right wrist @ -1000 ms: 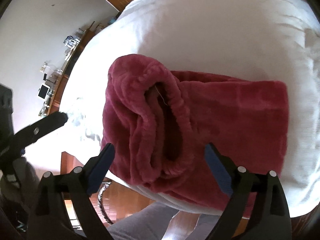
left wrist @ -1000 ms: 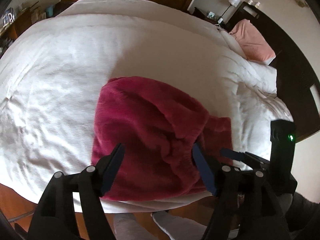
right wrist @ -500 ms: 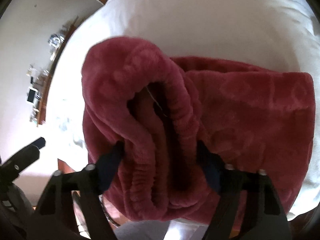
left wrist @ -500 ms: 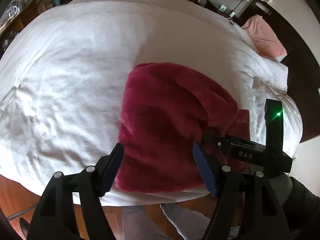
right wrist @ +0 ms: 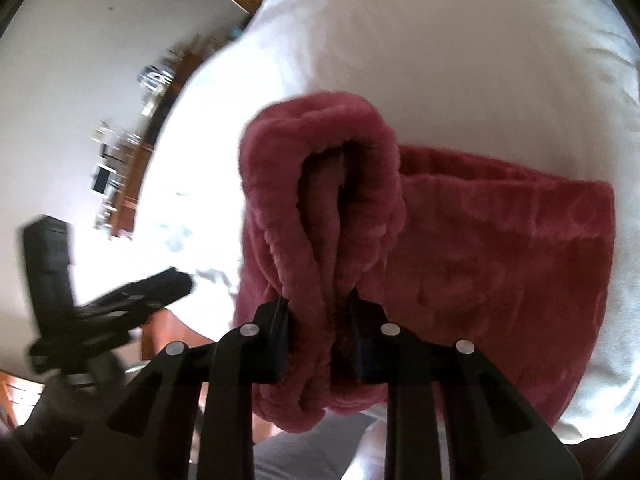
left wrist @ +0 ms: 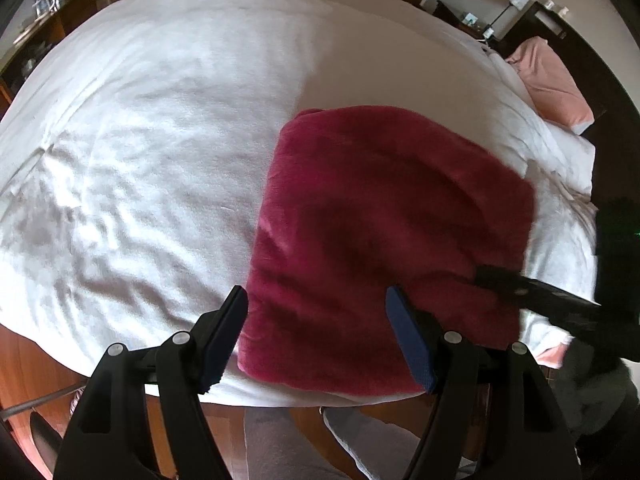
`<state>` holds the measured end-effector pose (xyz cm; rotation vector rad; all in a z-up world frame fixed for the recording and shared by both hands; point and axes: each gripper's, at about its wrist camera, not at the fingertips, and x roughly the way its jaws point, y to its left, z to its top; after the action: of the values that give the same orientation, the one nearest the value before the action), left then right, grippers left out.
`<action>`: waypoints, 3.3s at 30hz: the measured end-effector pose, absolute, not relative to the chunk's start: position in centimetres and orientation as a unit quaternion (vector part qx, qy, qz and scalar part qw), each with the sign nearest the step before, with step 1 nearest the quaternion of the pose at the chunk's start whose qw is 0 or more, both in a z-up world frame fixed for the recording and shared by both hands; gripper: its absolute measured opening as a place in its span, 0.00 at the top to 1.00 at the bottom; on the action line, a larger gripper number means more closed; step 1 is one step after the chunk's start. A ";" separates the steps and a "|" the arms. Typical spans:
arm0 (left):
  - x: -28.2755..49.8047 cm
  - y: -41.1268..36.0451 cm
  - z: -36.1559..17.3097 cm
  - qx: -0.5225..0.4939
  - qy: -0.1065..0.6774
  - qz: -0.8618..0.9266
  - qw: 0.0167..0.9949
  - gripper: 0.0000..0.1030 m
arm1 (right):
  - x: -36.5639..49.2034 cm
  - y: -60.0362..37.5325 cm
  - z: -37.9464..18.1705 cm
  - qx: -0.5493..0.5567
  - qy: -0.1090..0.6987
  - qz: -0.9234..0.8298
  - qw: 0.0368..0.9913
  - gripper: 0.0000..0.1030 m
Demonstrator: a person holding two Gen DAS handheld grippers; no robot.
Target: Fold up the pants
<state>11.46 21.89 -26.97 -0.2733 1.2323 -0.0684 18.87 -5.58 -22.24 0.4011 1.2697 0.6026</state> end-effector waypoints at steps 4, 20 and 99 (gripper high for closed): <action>11.3 20.6 -26.6 -0.124 0.571 -0.032 0.811 0.31 | 18.2 -8.8 -19.9 0.214 0.556 0.289 0.749 0.77; 10.4 11.9 -29.0 -0.066 0.594 -0.082 0.798 0.31 | 14.1 -22.9 -28.0 0.310 0.588 0.160 0.730 0.78; 17.8 0.5 -28.5 0.099 0.565 -0.109 0.812 0.22 | 16.6 -17.0 -26.8 0.127 0.548 0.150 0.813 0.57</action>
<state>17.84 0.49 -28.46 0.2120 1.2075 -0.2326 16.60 -17.00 -26.77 0.2718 1.1700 0.3196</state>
